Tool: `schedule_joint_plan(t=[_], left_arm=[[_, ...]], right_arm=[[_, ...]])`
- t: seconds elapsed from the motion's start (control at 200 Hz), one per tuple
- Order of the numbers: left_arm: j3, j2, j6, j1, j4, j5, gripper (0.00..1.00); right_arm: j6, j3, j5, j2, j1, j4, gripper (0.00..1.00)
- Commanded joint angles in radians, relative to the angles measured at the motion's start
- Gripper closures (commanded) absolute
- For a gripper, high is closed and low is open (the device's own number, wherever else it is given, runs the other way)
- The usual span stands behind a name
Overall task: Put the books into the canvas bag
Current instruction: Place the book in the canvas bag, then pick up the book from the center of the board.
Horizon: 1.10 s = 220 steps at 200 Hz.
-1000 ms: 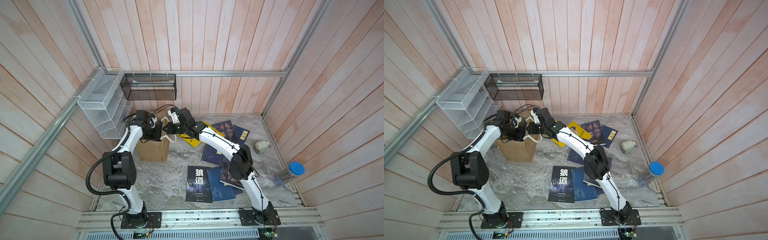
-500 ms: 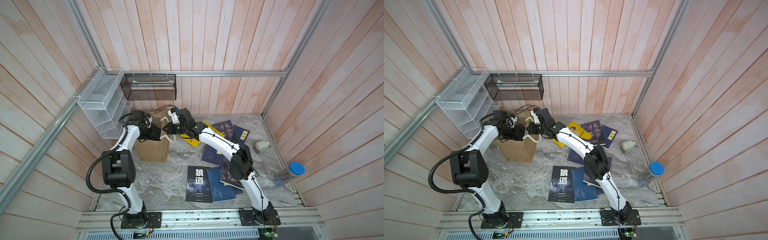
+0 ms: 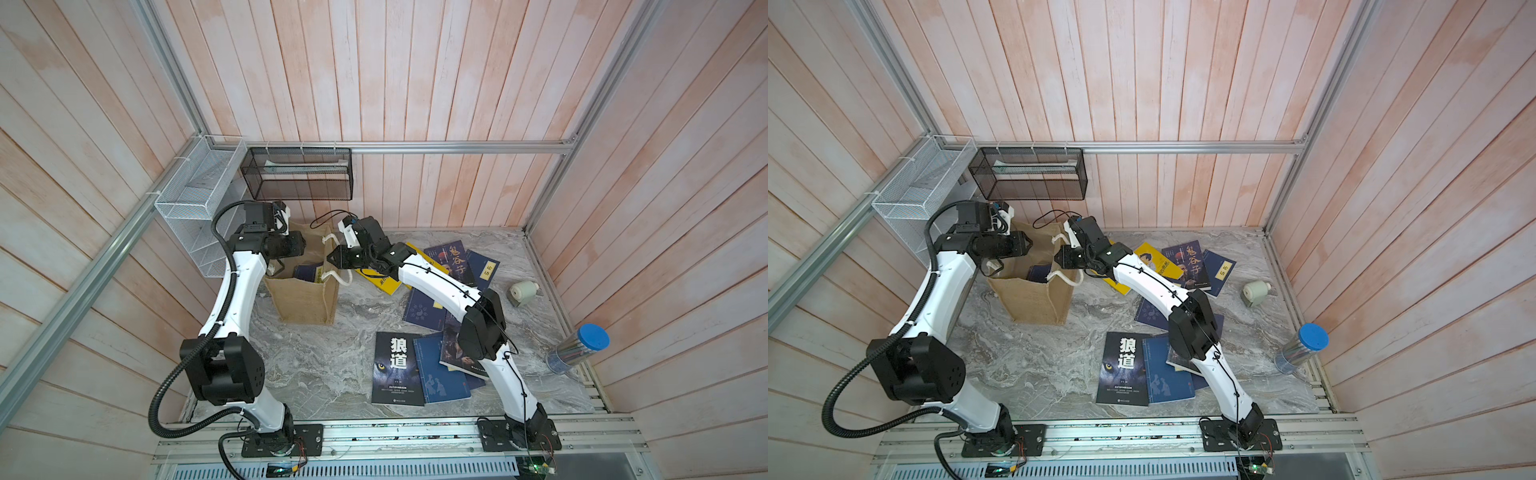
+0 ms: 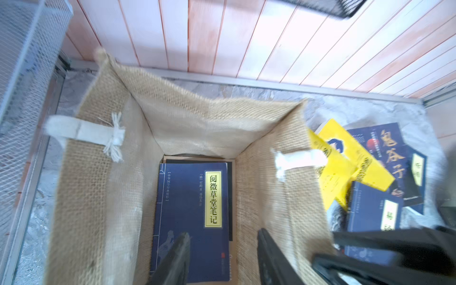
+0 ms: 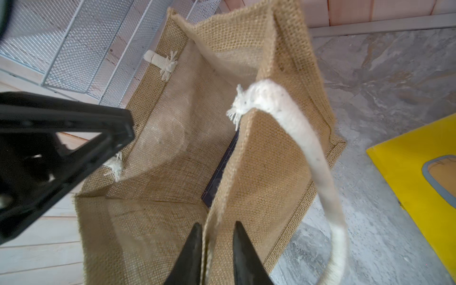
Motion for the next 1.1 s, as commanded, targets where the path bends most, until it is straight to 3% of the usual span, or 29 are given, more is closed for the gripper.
schedule_joint_plan(t=[0.0, 0.265, 0.535, 0.74, 0.895, 1.095], left_arm=[[0.009, -0.037, -0.012, -0.033, 0.001, 0.030, 0.52], [-0.019, -0.128, -0.081, -0.170, 0.050, 0.083, 0.52], [-0.122, -0.181, -0.146, -0.406, 0.172, 0.015, 0.52], [-0.248, -0.147, -0.207, -0.588, 0.314, -0.012, 0.53], [-0.255, -0.031, -0.241, -0.678, 0.369, 0.015, 0.53], [-0.258, 0.125, -0.291, -0.701, 0.460, 0.098, 0.52]], right_arm=[[-0.029, 0.025, 0.050, -0.068, -0.006, -0.057, 0.72], [-0.041, -0.197, 0.119, -0.238, -0.033, -0.032, 0.66], [0.103, -0.803, 0.074, -0.561, -0.193, 0.249, 0.62], [0.136, -1.173, 0.078, -0.769, -0.364, 0.323, 0.56], [0.102, -1.277, 0.056, -0.810, -0.479, 0.311, 0.52], [0.062, -1.318, -0.020, -0.747, -0.585, 0.341, 0.48]])
